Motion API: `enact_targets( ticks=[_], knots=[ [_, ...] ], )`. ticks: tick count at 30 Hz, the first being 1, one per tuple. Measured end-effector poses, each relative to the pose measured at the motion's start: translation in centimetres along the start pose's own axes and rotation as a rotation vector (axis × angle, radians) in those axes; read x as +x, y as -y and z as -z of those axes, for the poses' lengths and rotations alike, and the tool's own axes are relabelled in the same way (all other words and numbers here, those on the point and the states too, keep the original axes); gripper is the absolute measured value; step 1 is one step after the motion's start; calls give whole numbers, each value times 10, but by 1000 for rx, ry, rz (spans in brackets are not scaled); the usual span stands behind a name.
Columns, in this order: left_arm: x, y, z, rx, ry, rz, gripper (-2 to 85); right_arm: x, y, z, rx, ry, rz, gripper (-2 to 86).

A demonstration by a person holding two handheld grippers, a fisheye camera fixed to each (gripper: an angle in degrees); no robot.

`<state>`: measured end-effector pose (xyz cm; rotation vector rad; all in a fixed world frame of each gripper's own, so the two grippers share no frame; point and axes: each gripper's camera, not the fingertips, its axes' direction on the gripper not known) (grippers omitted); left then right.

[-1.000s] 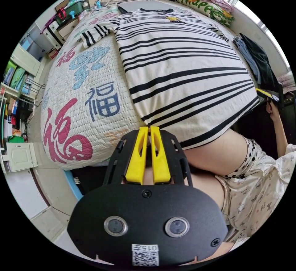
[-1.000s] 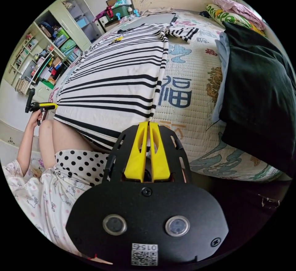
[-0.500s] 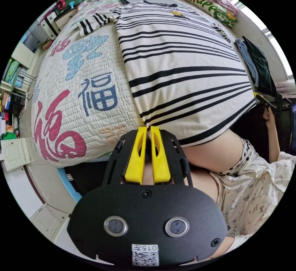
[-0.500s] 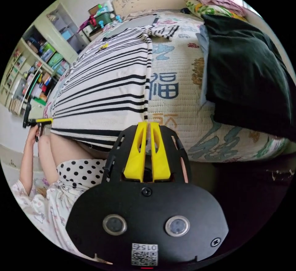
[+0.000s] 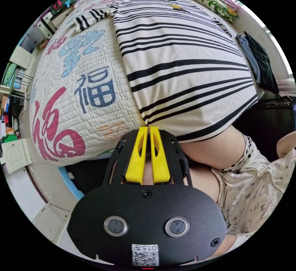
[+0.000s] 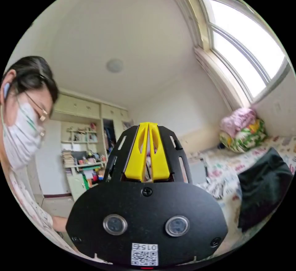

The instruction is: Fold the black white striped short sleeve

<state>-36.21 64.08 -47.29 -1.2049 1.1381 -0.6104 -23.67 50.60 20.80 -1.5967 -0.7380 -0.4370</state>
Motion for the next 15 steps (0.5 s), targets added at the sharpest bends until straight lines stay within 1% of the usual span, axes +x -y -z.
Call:
enact_targets(
  ticks=[1, 2, 3, 4, 7, 10, 15],
  knots=[
    [-1, 0, 0, 1, -5, 0, -3, -34, 20, 23, 108, 86, 33, -6],
    [-2, 0, 0, 2, -6, -1, -3, -49, 28, 36, 163, 122, 50, -6],
    [-2, 1, 1, 3, -4, -1, -3, -75, 43, 63, 271, 175, 80, -6],
    [-1, 1, 1, 3, 2, -3, -3, -97, 53, 89, 376, 201, 100, -6],
    [5, 0, 2, 2, 31, -19, -3, -142, 65, 142, 575, 239, 134, -6],
    [12, -2, 2, -1, 67, -39, -3, -180, 66, 171, 681, 255, 190, -6],
    [16, -7, -2, -17, 86, -55, -4, -194, 75, 186, 728, 296, 172, -7]
  ],
)
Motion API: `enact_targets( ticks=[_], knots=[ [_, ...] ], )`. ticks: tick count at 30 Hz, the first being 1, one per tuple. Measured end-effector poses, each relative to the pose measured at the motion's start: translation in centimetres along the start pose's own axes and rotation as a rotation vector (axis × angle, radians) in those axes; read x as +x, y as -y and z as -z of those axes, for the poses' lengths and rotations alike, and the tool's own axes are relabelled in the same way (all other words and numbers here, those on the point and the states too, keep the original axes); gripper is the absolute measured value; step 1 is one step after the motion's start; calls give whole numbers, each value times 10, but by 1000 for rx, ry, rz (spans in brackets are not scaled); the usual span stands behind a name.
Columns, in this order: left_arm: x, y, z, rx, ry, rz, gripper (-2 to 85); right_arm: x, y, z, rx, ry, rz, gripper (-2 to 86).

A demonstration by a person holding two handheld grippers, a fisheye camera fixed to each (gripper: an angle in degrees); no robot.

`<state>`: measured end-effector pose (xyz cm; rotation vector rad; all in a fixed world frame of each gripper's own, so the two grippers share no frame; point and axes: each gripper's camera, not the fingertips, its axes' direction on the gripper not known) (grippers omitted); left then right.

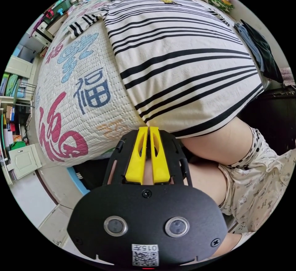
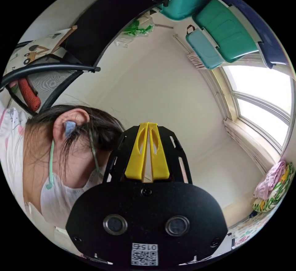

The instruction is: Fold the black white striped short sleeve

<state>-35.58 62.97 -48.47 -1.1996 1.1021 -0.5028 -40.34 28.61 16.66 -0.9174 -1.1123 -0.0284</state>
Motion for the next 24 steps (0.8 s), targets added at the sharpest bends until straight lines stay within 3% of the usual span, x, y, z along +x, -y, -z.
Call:
enact_targets(
  ticks=[6, 11, 14, 20, 24],
  knots=[
    [5, -7, -16, -75, 31, 2, -8, 8, -1, -9, 36, 26, -1, -6],
    [-15, -30, 8, 70, 37, 159, -8, 41, -25, -16, -9, -3, 60, -6],
    [-23, -55, 17, 149, -33, 179, -8, 79, -65, -25, -53, -166, 147, -6],
    [-15, -108, 60, 316, 160, 244, -8, 218, -176, -64, -314, -308, 99, -6],
    [-13, -114, 111, 482, 220, 306, -8, 379, -289, -105, -634, -374, -197, -4]
  ],
)
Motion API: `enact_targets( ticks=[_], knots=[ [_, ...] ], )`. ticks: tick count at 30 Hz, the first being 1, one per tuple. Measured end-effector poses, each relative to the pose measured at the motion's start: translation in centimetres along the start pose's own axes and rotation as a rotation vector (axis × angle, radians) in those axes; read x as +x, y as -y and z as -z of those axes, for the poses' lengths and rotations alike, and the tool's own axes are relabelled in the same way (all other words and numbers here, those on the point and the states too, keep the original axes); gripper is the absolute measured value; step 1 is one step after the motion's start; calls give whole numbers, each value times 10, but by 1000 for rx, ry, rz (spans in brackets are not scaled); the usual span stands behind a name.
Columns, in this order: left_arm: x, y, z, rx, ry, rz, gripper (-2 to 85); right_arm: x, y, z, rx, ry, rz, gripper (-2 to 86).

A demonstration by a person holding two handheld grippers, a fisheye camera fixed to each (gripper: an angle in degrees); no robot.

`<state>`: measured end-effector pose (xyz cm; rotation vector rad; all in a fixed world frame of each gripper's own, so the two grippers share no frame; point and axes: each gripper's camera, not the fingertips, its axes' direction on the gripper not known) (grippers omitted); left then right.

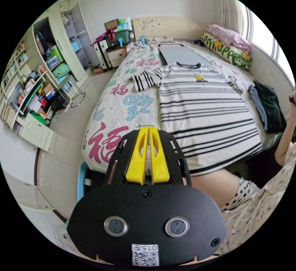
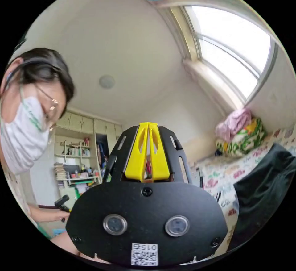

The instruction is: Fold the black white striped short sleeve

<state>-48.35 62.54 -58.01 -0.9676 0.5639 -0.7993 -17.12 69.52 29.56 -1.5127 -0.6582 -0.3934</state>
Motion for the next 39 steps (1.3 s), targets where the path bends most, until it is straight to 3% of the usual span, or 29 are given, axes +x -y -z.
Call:
enact_targets(
  ticks=[2, 8, 10, 16, 24, 28, 33, 36, 39],
  knots=[
    [-1, 17, 10, 64, -51, 40, -8, 56, -14, -66, -174, -37, -63, -2],
    [36, 110, -12, 199, -395, 50, -4, 194, -81, -274, -697, -239, 44, 27],
    [85, 158, -34, 210, -452, -44, 6, 238, -111, -345, -899, -258, 84, 60],
    [257, 294, -110, 138, -575, -336, 45, 341, -203, -465, -1211, -257, 164, 107],
    [543, 459, -247, -50, -770, -619, 33, 435, -256, -508, -1349, -186, 67, 110],
    [675, 519, -309, -143, -803, -574, 44, 452, -286, -545, -1465, -174, 70, 109],
    [766, 547, -377, -248, -622, -538, 73, 469, -285, -562, -1507, -184, 69, 68],
    [795, 544, -400, -267, -493, -564, 36, 483, -272, -565, -1494, -205, 50, 50],
    [794, 545, -408, -260, -517, -518, 4, 487, -255, -562, -1473, -205, 58, 17]
  ],
)
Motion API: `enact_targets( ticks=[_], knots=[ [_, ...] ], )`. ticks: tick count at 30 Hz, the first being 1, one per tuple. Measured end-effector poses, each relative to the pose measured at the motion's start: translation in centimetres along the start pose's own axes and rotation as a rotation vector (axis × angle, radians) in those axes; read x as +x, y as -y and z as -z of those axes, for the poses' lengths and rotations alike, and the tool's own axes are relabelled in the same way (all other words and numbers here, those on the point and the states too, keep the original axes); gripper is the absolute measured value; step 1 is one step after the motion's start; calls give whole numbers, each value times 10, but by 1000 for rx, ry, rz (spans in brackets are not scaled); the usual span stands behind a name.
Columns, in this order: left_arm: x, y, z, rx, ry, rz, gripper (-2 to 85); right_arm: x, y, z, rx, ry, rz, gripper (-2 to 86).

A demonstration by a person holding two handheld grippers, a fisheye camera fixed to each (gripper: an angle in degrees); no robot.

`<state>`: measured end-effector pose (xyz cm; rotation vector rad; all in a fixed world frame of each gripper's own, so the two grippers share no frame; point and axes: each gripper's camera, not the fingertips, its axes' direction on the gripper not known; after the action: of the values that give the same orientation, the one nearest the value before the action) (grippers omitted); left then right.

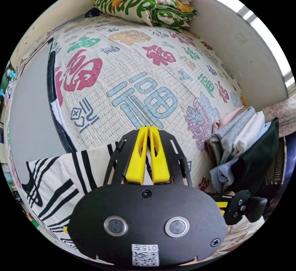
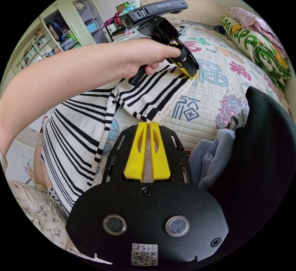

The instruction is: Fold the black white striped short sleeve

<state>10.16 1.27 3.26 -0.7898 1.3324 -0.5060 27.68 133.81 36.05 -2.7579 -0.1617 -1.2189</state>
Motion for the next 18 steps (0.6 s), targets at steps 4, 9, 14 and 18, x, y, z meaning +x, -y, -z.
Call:
enact_targets(
  ticks=[4, 9, 14, 18],
  knots=[
    [-8, -24, 36, 100, -23, -19, -5, 17, -14, 43, 108, 26, -17, 4],
    [-50, -110, 141, 307, -54, 18, -6, 31, -49, 114, 400, 166, 21, 2],
    [-103, -251, 220, 423, 54, 66, -6, 22, -65, 136, 503, 351, 132, 2],
    [-141, -352, 217, 399, 56, 181, -6, -16, -59, 122, 413, 462, 281, 6]
  ],
)
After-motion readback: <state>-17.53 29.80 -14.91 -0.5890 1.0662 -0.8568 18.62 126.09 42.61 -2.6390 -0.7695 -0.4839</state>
